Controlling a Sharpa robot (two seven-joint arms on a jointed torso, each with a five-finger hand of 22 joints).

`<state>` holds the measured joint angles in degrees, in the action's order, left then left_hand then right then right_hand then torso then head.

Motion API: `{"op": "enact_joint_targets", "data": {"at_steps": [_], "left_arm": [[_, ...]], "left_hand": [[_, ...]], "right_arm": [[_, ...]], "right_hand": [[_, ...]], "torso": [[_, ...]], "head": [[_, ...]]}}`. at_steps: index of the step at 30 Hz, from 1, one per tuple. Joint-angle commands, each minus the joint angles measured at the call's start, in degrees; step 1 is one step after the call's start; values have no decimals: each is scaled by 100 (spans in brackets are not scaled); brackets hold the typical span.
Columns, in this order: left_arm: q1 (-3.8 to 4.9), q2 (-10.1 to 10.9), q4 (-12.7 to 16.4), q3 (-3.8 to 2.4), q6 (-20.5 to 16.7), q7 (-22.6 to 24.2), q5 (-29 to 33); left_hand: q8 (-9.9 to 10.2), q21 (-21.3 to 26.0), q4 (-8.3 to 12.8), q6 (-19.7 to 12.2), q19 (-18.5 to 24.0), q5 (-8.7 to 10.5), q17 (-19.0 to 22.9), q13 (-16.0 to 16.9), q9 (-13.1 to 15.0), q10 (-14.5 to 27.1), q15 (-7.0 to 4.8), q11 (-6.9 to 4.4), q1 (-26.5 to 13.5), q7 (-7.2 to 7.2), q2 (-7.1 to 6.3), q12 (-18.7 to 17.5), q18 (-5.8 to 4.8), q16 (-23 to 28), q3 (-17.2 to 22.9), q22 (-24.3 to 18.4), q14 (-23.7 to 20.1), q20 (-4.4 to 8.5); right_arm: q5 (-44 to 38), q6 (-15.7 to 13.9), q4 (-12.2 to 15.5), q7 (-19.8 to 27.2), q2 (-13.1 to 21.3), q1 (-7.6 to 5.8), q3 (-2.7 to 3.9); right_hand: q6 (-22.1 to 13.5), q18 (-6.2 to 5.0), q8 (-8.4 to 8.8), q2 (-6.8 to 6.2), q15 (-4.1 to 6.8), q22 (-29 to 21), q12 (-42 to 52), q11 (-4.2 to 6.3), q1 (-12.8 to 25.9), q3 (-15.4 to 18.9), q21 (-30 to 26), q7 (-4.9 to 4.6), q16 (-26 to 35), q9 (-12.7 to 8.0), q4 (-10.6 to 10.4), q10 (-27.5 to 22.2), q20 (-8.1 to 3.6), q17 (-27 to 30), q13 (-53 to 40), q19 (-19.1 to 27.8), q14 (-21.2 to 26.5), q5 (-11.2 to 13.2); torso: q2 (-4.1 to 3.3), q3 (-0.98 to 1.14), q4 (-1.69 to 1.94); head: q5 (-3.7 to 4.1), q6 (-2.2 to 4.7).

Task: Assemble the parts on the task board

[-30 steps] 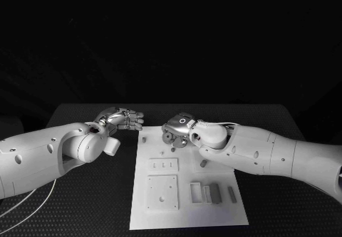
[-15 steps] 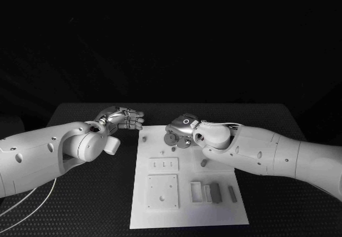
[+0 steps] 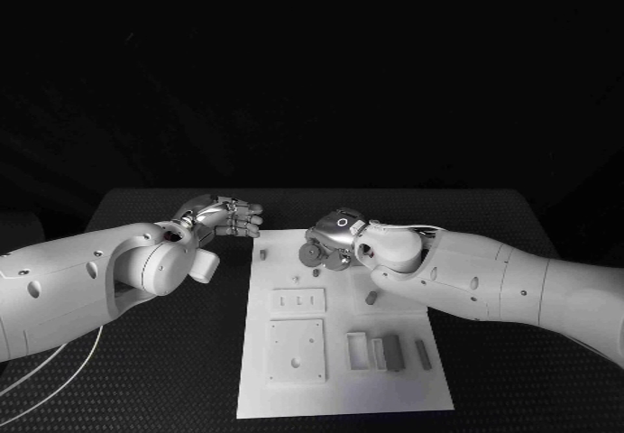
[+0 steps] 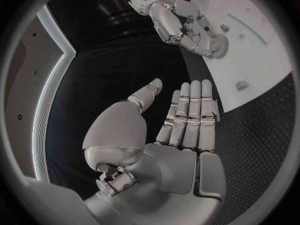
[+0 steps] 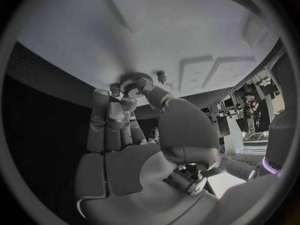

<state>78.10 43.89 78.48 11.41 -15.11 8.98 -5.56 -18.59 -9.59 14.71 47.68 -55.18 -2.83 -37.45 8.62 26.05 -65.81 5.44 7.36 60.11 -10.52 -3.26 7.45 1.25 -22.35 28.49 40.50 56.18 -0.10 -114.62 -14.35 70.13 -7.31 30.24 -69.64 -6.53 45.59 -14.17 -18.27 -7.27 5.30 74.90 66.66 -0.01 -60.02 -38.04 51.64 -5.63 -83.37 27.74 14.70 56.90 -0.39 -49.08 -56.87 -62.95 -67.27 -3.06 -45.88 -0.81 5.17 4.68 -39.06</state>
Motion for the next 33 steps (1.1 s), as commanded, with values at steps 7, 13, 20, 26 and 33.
{"op": "enact_joint_targets", "data": {"at_steps": [7,13,20,26,33], "left_arm": [[9,-4,11,-4,77,29,-17],[9,15,-19,-4,71,28,-17],[10,35,-43,-6,67,29,-20],[10,41,-58,-6,62,29,-21],[10,49,-58,-5,74,45,-25]], "left_hand": [[30,25,31,-13,31,-21,-12,11,-11,-29,24,1,-59,-27,8,-34,79,41,-12,10,27,16],[31,27,31,-15,32,-21,-14,12,-12,-28,25,2,-60,-28,5,-37,79,44,-12,11,27,16],[33,29,34,-17,33,-22,-18,12,-13,-27,25,2,-57,-29,2,-40,80,48,-12,12,27,16],[33,30,36,-17,34,-21,-20,13,-14,-27,25,2,-56,-29,0,-42,80,51,-12,13,27,16],[33,31,38,-17,35,-22,-22,14,-14,-27,25,3,-54,-29,-2,-45,80,54,-12,14,26,16]], "right_arm": [[292,-213,139,102,151,14,-7],[649,-685,453,171,461,0,15],[1136,-954,891,240,929,-61,241],[1490,-907,1140,250,1400,-200,328],[2186,-675,1027,410,1762,-250,386]], "right_hand": [[399,-83,212,-187,-100,93,-64,-182,-26,-42,-41,-259,20,-110,-48,-178,36,10,62,32,48,17],[362,-83,230,-269,-117,94,-59,-200,-38,-49,-48,-278,21,-125,-89,-183,43,13,78,32,56,18],[342,-83,239,-311,-133,95,-54,-219,-72,-65,-55,-299,24,-135,-117,-188,45,17,93,31,63,17],[354,-83,231,-300,-142,96,-49,-228,-92,-75,-56,-309,24,-134,-129,-188,44,18,99,27,63,17],[431,-83,185,-266,-147,100,-36,-229,-152,-82,-60,-307,22,-122,-117,-192,46,20,110,32,67,18]], "torso": [[-2,-4,-4],[1,-1,-10],[-5,10,-31],[-9,16,-47],[-21,51,-96]], "head": [[19,11],[25,30],[43,68],[70,104],[65,143]]}}
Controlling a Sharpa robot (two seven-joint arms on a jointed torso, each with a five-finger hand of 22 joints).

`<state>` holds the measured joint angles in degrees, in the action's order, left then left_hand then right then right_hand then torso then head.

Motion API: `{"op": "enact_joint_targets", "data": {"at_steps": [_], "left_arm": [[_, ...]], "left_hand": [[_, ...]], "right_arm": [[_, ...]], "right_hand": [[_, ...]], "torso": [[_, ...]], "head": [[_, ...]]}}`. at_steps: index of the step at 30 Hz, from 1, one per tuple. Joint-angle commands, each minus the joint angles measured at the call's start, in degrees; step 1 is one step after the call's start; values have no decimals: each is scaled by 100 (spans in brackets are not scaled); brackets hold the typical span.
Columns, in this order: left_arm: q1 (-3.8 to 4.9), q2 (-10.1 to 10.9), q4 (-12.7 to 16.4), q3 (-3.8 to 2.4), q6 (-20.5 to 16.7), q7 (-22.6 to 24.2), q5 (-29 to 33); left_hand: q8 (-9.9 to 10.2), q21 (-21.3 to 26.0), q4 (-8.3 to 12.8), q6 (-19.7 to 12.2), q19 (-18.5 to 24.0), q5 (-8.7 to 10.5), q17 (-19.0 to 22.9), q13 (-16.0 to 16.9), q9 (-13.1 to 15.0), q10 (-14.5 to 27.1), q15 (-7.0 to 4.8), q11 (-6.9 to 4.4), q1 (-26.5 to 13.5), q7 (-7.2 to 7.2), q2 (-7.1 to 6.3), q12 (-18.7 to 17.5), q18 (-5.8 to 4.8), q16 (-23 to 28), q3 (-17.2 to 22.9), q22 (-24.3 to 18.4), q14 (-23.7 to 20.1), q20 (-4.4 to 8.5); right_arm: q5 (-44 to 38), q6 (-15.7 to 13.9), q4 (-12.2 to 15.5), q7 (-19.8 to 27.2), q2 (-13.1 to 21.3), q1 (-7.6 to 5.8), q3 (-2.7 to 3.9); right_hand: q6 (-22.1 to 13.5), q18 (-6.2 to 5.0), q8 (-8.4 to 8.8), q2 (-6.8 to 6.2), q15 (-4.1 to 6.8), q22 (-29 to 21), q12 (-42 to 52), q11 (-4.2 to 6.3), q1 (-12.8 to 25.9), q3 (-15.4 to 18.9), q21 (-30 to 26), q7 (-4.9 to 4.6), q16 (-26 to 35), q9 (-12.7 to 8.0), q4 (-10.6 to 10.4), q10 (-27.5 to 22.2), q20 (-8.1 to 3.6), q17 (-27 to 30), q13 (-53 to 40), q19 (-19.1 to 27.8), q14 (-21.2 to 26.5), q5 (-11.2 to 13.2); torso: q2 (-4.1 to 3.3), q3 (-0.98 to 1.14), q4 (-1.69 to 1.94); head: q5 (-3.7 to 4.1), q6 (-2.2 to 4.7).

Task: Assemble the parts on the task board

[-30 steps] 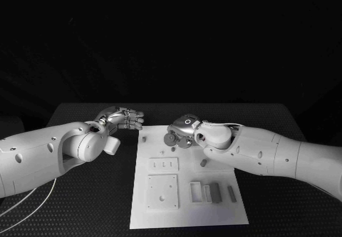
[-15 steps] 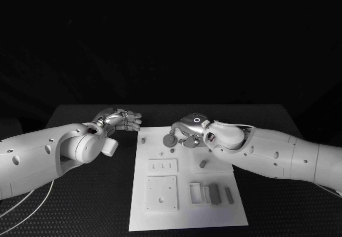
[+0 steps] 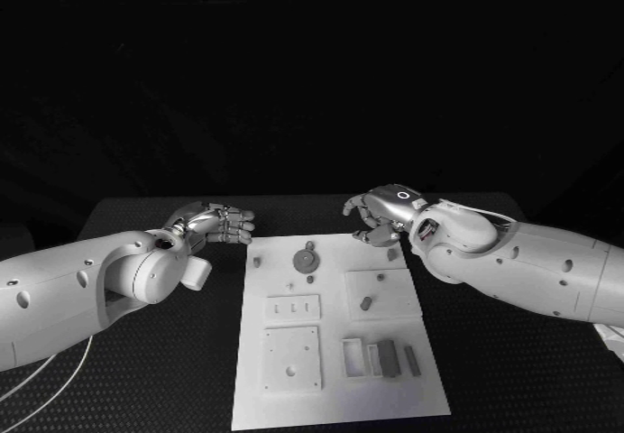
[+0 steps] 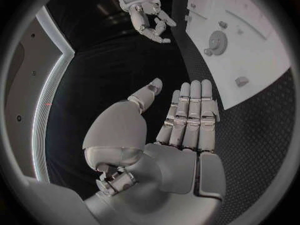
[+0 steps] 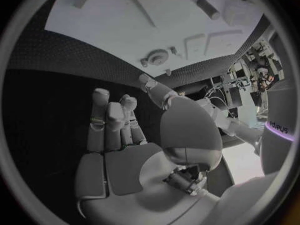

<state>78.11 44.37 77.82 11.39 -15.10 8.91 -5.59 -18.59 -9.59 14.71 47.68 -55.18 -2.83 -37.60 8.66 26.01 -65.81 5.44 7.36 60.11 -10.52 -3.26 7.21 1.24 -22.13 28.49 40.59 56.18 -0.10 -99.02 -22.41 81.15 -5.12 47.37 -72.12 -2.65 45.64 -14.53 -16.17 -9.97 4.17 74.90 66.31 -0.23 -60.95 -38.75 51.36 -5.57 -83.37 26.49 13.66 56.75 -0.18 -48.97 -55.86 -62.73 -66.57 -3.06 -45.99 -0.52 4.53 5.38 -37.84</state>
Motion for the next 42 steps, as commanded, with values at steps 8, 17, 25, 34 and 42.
{"op": "enact_joint_targets", "data": {"at_steps": [8,17,25,34,42], "left_arm": [[9,2,3,-3,95,74,-26],[8,0,-4,-3,109,77,-41],[6,-22,-22,-2,127,82,-50],[5,-9,-26,-1,135,81,-56],[4,-14,-35,-1,140,81,-60]], "left_hand": [[31,32,40,-12,36,-22,-11,11,-10,-29,25,3,-51,-27,-2,-24,81,36,-10,7,26,15],[29,33,43,-8,36,-21,-15,13,-9,-32,24,2,-48,-26,-2,-25,81,39,-9,9,27,15],[29,34,44,-7,35,-22,-19,14,-10,-33,24,2,-47,-25,-1,-27,81,42,-9,10,28,15],[29,35,45,-7,35,-21,-22,15,-11,-34,24,2,-46,-26,-2,-30,81,46,-9,11,28,15],[30,36,46,-8,36,-21,-26,16,-11,-35,24,3,-46,-26,-1,-33,81,49,-10,13,29,14]], "right_arm": [[1055,488,-457,598,293,-1,-5],[1306,652,-813,1076,455,57,-28],[1503,762,-970,1376,495,201,-46],[1483,770,-1060,1405,469,390,-54],[1411,673,-1159,1377,368,485,-54]], "right_hand": [[463,-47,-47,-99,-29,104,15,-201,-78,21,-41,-305,29,2,0,-186,38,15,23,29,14,18],[460,-47,-48,-224,-35,104,20,-207,-103,25,-64,-311,46,-7,-25,-225,56,23,37,65,52,18],[325,-33,9,-338,-91,100,-47,-258,-140,45,-223,-355,193,-55,-23,-502,187,72,82,367,347,19],[265,-47,31,-402,-119,105,-50,-290,-167,56,-253,-390,210,-74,-27,-568,231,81,99,427,417,19],[305,-47,3,-370,-133,111,-25,-304,-179,61,-240,-405,188,-67,-47,-563,244,77,103,411,413,19]], "torso": [[-10,13,-3],[-17,10,-16],[-3,-3,5],[-1,-4,4],[2,-7,7]], "head": [[112,31],[155,18],[184,-18],[177,-30],[171,-43]]}}
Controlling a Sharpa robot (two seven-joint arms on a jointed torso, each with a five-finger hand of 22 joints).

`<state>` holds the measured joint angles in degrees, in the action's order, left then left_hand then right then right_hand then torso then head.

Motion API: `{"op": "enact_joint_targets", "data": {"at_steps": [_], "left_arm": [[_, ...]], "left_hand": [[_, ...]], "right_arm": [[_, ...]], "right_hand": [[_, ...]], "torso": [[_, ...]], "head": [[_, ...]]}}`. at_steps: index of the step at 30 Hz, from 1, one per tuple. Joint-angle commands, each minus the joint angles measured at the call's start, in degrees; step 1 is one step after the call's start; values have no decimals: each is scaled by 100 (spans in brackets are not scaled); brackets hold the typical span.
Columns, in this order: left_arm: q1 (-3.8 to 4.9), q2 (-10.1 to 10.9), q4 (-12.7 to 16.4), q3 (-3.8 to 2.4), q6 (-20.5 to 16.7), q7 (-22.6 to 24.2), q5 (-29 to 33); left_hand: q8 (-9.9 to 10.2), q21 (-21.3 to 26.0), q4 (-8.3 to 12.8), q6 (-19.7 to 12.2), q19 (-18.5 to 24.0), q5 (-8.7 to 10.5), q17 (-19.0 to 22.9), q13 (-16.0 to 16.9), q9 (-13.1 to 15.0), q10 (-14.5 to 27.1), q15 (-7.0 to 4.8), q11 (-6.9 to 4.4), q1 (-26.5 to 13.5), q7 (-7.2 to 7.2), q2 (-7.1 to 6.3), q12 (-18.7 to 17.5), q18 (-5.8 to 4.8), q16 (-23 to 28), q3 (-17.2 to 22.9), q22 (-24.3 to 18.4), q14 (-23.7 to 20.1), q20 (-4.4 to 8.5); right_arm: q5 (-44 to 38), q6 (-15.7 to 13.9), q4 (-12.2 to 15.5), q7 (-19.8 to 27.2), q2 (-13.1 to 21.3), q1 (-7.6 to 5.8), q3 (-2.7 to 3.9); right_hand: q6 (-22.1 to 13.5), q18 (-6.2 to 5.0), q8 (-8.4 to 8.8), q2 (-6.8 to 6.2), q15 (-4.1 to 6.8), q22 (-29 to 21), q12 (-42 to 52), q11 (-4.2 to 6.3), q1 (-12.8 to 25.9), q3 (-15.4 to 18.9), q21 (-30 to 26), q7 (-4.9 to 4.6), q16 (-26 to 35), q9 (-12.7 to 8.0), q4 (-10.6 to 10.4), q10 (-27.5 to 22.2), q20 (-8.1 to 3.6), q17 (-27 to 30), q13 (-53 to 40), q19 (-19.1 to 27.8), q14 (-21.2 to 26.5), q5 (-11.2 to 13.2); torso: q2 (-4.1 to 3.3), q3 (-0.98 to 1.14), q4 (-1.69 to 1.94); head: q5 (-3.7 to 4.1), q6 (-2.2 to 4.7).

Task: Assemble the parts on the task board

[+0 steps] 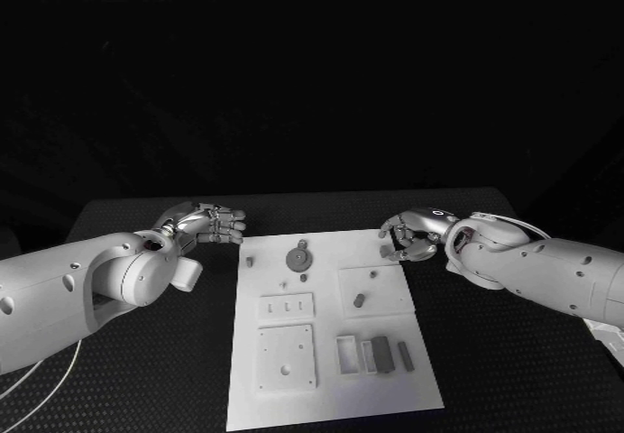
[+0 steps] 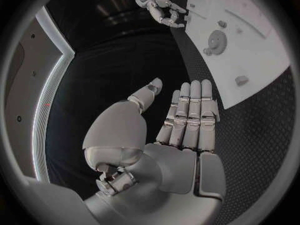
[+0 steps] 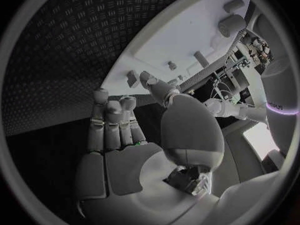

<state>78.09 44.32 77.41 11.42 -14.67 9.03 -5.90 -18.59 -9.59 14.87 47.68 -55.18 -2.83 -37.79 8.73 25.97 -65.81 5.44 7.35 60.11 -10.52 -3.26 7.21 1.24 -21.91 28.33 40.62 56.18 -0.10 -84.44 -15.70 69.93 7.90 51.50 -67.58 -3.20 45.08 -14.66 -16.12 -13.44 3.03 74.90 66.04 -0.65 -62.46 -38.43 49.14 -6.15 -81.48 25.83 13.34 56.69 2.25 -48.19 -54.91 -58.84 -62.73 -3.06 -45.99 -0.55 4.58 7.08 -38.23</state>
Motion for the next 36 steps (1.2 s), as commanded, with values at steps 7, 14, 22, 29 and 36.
{"op": "enact_joint_targets", "data": {"at_steps": [7,14,22,29,36], "left_arm": [[4,-26,-4,-3,108,67,-29],[3,-22,-9,-3,110,60,-29],[3,-19,-9,-3,119,55,-29],[3,-12,-6,-3,119,52,-29],[3,-11,-6,-3,124,52,-31]], "left_hand": [[30,37,30,-8,35,-21,-9,10,-8,-35,24,3,-48,-26,0,-35,80,29,6,11,30,14],[31,38,28,-8,35,-21,-12,10,-9,-36,25,3,-50,-26,2,-37,80,32,5,12,30,14],[31,38,28,-8,35,-21,-15,11,-10,-36,25,3,-52,-27,1,-39,80,34,4,13,30,14],[32,40,27,-8,36,-21,-18,12,-10,-37,25,4,-53,-27,1,-41,80,38,3,14,31,14],[32,41,28,-9,36,-21,-21,13,-11,-38,25,3,-53,-27,2,-44,80,41,4,15,31,14]], "right_arm": [[-137,-54,-154,25,-175,117,2],[-310,-105,-225,5,-243,178,2],[-357,-197,-264,-52,-243,182,2],[-371,-208,-272,-66,-238,183,2],[-353,-197,-249,-49,-241,185,2]], "right_hand": [[499,-34,-91,64,13,115,57,-223,-38,40,18,-304,-52,27,-76,-501,-12,-3,27,-41,-25,19],[824,-34,-287,197,120,116,102,-104,-57,61,63,-175,-96,116,-116,-418,-54,10,69,-112,-106,18],[1013,-34,-393,301,202,115,132,-20,-55,79,104,-88,-131,179,-120,-326,-98,19,106,-181,-186,18],[1058,-34,-415,310,226,114,140,4,-41,90,121,-65,-145,195,-122,-286,-117,23,123,-213,-222,18],[1084,-34,-427,308,237,113,146,15,-26,95,129,-53,-153,205,-131,-264,-127,24,131,-231,-241,18]], "torso": [[1,-5,8],[2,-11,8],[5,-15,4],[3,-11,-3],[4,-9,-3]], "head": [[2,-15],[-39,-22],[-39,-33],[-35,-44],[-27,-50]]}}
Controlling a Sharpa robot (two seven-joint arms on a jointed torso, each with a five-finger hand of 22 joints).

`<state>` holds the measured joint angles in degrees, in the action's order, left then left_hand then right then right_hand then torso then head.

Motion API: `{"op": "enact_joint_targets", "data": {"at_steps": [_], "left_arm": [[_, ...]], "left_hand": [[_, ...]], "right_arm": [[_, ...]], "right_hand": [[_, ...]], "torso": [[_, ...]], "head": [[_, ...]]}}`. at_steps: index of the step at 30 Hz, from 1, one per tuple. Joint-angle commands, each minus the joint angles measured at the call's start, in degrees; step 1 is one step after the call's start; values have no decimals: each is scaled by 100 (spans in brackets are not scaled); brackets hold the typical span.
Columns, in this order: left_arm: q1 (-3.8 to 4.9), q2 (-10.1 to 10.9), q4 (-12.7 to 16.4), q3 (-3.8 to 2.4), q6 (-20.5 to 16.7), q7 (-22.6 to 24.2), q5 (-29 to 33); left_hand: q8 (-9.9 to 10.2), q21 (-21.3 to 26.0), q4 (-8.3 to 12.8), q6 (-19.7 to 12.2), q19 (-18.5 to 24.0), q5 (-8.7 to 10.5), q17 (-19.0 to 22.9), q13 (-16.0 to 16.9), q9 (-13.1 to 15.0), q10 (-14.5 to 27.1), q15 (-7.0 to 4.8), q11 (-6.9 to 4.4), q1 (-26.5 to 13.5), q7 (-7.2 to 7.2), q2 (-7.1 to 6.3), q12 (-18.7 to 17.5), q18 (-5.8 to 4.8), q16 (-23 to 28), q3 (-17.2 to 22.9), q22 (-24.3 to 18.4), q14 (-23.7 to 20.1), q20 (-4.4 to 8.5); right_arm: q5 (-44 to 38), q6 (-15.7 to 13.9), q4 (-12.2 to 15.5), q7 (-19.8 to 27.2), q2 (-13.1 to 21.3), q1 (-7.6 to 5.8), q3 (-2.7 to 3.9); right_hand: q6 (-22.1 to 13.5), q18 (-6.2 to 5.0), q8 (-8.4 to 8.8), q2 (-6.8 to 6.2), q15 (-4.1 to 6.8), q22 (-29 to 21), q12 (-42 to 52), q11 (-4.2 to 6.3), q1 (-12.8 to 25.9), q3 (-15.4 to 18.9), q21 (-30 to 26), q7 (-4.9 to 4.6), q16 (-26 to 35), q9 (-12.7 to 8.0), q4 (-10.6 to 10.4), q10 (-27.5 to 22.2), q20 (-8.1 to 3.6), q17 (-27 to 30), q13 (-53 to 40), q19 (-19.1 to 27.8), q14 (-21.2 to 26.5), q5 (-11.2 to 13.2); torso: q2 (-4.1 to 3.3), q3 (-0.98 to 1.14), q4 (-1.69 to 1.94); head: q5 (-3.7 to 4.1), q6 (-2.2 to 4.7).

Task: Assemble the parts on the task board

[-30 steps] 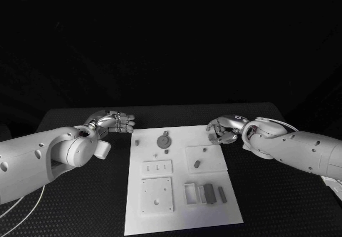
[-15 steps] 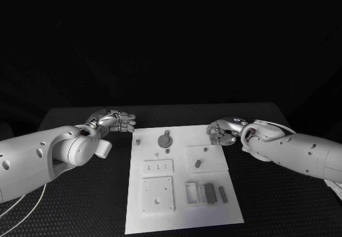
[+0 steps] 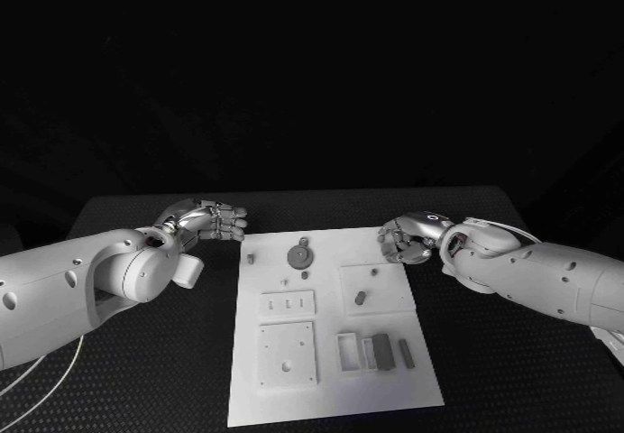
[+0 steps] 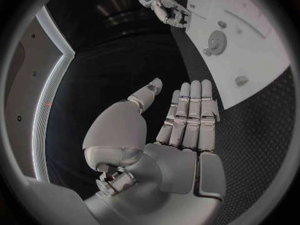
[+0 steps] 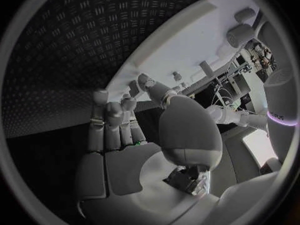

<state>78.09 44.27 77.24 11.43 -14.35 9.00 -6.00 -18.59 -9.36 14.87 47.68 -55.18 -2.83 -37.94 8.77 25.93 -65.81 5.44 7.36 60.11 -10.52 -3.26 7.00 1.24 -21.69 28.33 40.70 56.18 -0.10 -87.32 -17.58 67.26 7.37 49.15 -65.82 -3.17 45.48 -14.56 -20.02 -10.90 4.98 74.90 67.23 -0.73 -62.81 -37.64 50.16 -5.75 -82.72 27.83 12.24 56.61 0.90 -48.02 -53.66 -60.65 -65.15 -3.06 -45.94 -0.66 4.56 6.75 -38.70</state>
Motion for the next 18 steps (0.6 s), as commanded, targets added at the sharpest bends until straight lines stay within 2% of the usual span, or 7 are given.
{"op": "enact_joint_targets", "data": {"at_steps": [1,6,10,16,18], "left_arm": [[4,-6,11,-4,91,55,-22],[4,-6,9,-4,93,53,-24],[4,-3,12,-4,95,51,-29],[4,-9,3,-4,115,40,-33],[4,-10,-2,-4,115,41,-33]], "left_hand": [[32,18,28,-9,36,-21,-6,10,-7,-38,25,3,-53,-27,3,-22,80,19,4,7,31,14],[33,19,28,-9,36,-21,-8,11,-7,-38,25,3,-53,-27,3,-24,80,21,4,7,32,14],[33,19,28,-9,36,-21,-10,11,-7,-38,25,3,-53,-27,2,-25,80,23,3,8,32,14],[33,20,27,-9,36,-21,-12,12,-8,-39,25,4,-55,-27,3,-27,80,25,3,9,32,13],[33,20,27,-9,36,-21,-13,12,-8,-38,25,4,-55,-27,3,-27,80,26,3,9,32,13]], "right_arm": [[-59,-5,20,5,-5,8,0],[-57,6,35,11,-9,9,0],[-60,13,23,18,-10,9,0],[-386,-11,20,5,-16,11,0],[-416,-10,21,-1,-17,13,0]], "right_hand": [[1050,-44,-40,55,44,113,27,25,11,17,29,-91,-30,8,-23,-253,7,7,8,-51,-1,18],[1095,-44,-63,68,57,112,30,41,28,17,35,-73,-35,24,-39,-232,-4,10,19,-66,-17,18],[1163,-44,-99,127,78,112,35,66,40,10,44,-46,-42,49,-63,-203,-15,13,32,-83,-36,18],[1352,-44,-220,414,155,120,55,155,11,17,85,51,-81,149,6,-99,-45,6,62,-121,-94,18],[1365,-44,-233,460,169,121,54,167,6,25,94,63,-88,167,41,-82,-50,4,69,-128,-104,18]], "torso": [[-1,1,-1],[0,0,0],[1,-3,2],[0,-4,0],[-2,-5,1]], "head": [[6,-6],[5,-5],[12,-15],[21,-27],[17,-34]]}}
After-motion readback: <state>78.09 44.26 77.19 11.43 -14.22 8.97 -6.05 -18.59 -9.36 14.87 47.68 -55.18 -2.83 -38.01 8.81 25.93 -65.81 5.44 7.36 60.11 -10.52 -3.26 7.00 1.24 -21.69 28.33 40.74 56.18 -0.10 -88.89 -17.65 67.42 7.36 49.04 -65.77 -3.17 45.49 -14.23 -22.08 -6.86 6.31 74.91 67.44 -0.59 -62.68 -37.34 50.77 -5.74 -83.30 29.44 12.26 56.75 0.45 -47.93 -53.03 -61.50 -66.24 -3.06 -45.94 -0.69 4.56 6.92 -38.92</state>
